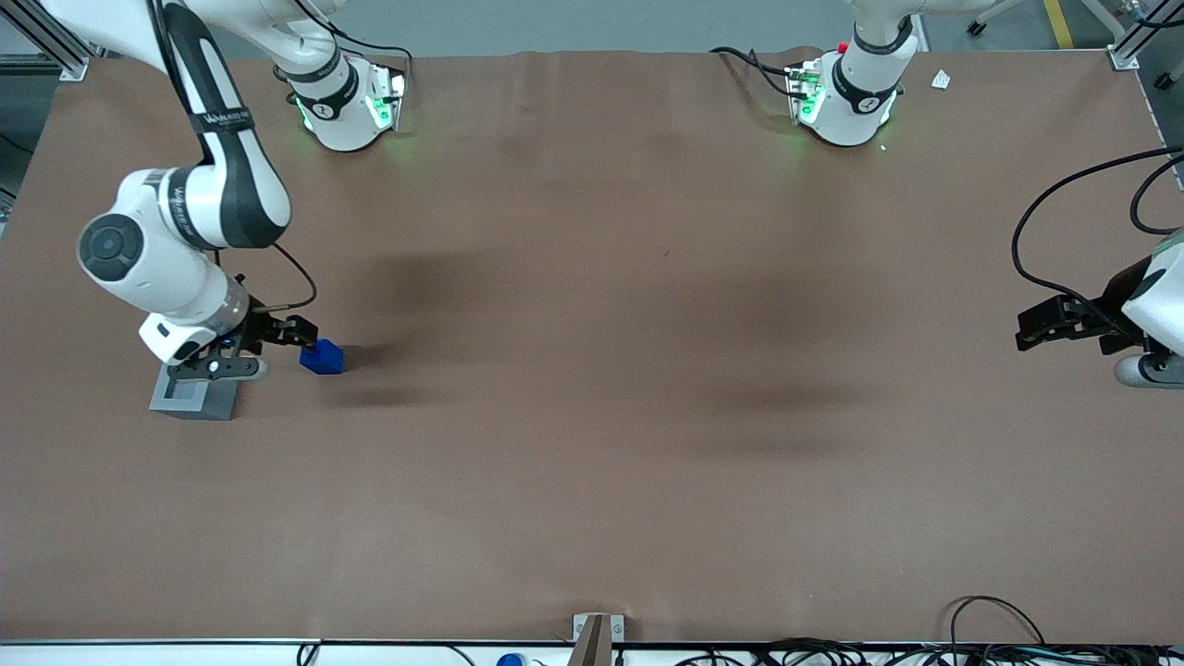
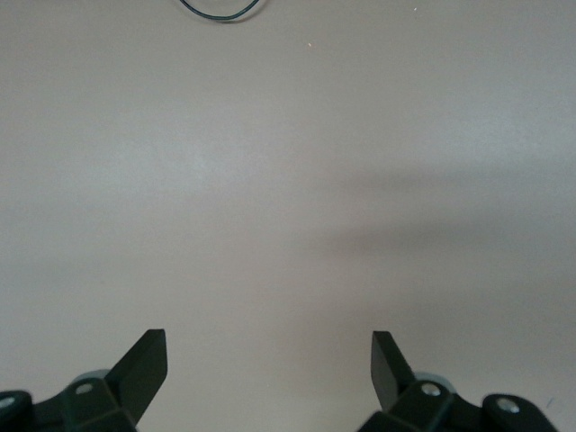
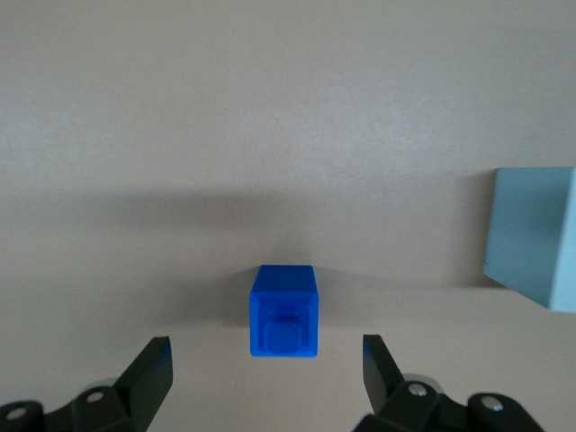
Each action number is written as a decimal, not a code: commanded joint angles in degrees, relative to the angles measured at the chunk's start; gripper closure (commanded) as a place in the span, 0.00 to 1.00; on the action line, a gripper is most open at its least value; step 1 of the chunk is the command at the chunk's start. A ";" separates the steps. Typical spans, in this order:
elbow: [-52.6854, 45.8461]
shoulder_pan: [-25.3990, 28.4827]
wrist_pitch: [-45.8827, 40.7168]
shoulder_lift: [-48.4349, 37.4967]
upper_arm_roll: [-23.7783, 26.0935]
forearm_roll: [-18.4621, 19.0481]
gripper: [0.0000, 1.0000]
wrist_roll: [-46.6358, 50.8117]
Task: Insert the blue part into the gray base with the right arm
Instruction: 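Close the right gripper on the blue cube and lift it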
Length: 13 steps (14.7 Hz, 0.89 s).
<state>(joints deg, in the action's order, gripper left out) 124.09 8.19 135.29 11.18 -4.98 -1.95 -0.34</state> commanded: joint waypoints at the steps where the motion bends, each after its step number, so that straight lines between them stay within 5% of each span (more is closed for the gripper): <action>1: 3.60 0.60 5.23 1.04 -0.20 0.28 0.09 0.16; 9: 4.31 0.42 9.54 6.57 -0.20 0.28 0.11 0.16; 13: 4.23 0.42 11.83 8.25 -0.20 0.28 0.20 0.16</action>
<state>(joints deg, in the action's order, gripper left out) 127.37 8.35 145.35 19.29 -4.99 -1.95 -0.37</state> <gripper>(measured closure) 0.141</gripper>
